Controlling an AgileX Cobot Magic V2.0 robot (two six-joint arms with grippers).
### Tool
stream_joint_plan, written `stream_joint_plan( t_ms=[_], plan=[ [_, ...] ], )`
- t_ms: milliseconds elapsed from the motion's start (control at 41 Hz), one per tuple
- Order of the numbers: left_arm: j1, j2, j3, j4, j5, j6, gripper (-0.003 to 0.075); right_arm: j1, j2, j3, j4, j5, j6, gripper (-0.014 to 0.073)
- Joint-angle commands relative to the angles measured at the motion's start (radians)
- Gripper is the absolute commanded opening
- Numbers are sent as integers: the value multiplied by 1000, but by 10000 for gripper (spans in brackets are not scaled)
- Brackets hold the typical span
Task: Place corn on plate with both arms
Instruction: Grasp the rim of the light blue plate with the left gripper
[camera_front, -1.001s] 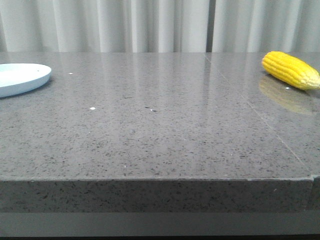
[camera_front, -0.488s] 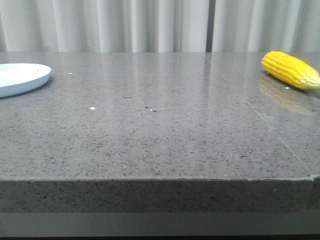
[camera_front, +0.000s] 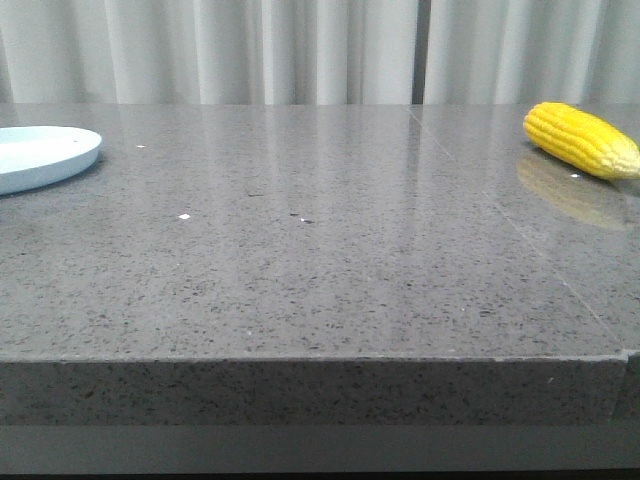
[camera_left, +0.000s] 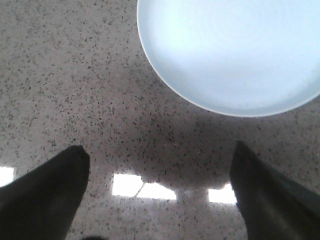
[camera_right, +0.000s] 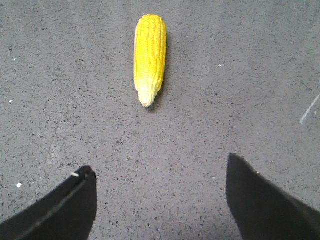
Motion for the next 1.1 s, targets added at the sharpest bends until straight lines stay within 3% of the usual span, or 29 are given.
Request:
stream_joint_plan(
  t_ms=[0,220,562,879,977,1074],
  plan=[
    [43,44,-70,-117,-30,78,564,-2,9,-25,-12,-76,-10,562],
    [124,190,-154,-365,-36,218,564,-2,9,-25,-12,-76,-10,562],
    [130,340,-282,-366,-78,218,564,-2,9,-25,-12,-76,-10,562],
    [130,415,-304,-366,-109,218,560,-2,9,-25,-12,-76,-10,562],
    [130,428,-304,-366,-109,218,499,-2,9,-25,-12,-76,-10,562],
    [130,436,-304,-366,-109,218,383,-2,9,-25,-12,-76,-10,562]
  ],
)
